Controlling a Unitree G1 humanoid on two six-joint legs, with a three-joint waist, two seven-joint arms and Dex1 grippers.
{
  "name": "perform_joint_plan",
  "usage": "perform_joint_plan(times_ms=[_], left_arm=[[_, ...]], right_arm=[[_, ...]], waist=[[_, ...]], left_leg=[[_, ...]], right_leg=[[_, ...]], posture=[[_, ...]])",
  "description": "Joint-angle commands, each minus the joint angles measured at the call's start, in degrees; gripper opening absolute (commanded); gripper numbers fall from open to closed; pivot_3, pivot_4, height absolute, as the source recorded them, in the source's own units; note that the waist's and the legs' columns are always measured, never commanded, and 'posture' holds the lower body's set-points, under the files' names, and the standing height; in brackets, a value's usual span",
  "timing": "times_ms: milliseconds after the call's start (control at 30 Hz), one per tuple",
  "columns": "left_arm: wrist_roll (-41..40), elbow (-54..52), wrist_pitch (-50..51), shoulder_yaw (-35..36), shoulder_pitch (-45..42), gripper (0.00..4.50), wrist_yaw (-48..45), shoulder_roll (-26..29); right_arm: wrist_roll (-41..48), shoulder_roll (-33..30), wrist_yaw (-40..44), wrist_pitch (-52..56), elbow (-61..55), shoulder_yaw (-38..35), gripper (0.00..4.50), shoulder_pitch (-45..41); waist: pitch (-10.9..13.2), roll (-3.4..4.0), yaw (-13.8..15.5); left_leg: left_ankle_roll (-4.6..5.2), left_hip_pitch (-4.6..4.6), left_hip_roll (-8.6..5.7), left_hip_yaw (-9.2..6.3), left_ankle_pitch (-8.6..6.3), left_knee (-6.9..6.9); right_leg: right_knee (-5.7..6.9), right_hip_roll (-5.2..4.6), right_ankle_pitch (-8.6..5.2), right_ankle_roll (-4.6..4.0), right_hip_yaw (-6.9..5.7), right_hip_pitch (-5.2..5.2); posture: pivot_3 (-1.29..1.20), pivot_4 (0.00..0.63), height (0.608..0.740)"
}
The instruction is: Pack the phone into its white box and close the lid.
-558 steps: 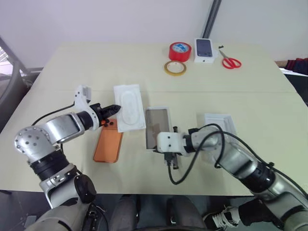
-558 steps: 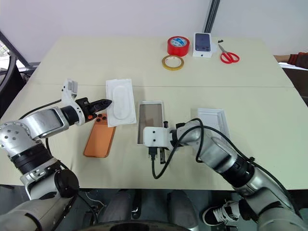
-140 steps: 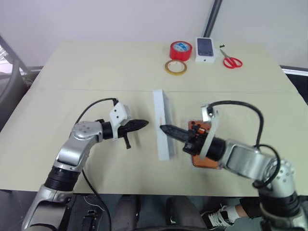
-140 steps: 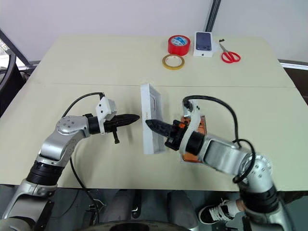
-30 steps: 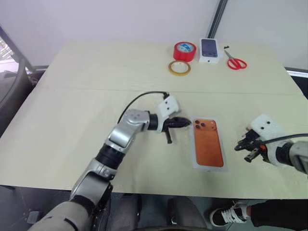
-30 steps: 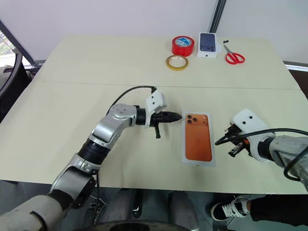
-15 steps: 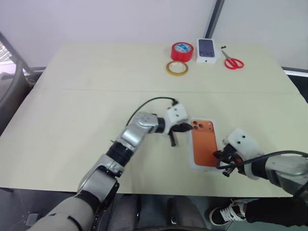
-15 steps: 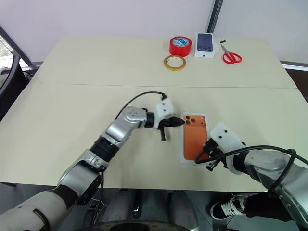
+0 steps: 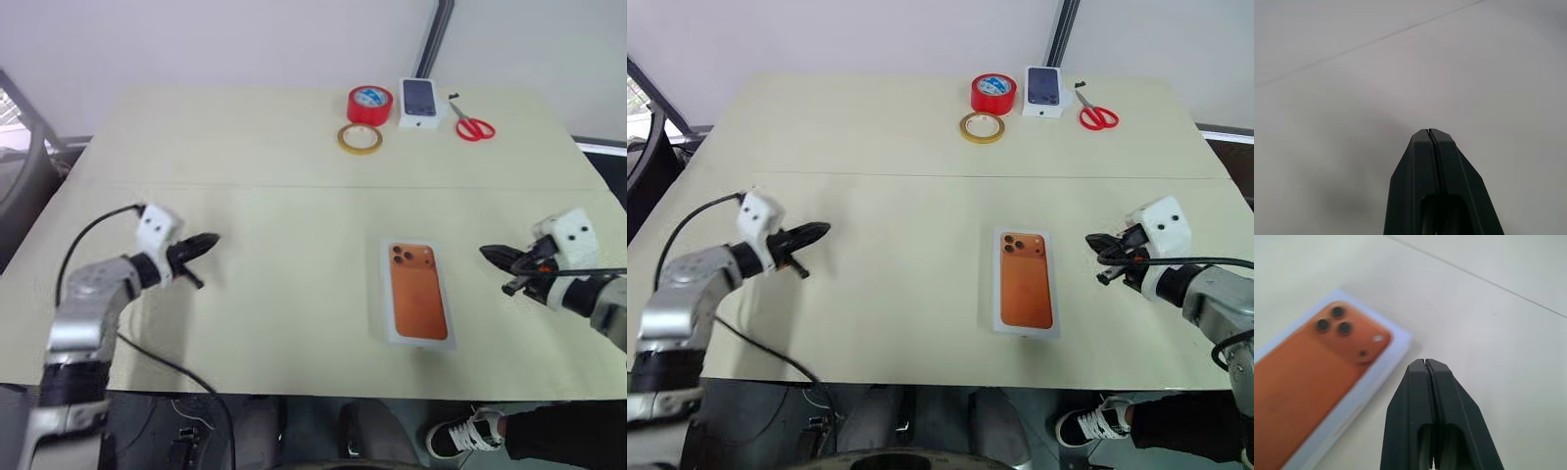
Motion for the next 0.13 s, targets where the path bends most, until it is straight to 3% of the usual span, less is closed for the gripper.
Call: perform_joint_plan(times_ms=[33,133], left_arm=[[-2.3,-5.4,0.5,3.2,3.1,0.0,2.0,0.5],[-2.3,-6.3,0.2,2.7,4.9,0.0,3.6,0.0]], right_arm=[[-0.2,0.6,1.0,-2.4,0.1,-0.6,0.03,-1.0],[-0.7,1.5,2.0,-4.0,0.0,1.3,0.03,-1.1]], waist=[[0.0,0.0,0.2],[0.0,0.0,0.4]], left_leg=[[0.0,-0.01,0.0,0.0,0.0,0.0],[0.0,0.0,0.0,0.02,-0.01,0.0]], right_leg=[[0.0,0.0,0.0,0.0,0.0,-0.01],[0.0,-0.02,0.0,0.0,0.0,0.0]], posture=[[0.0,0.15,0.725],[0.0,0.15,0.725]])
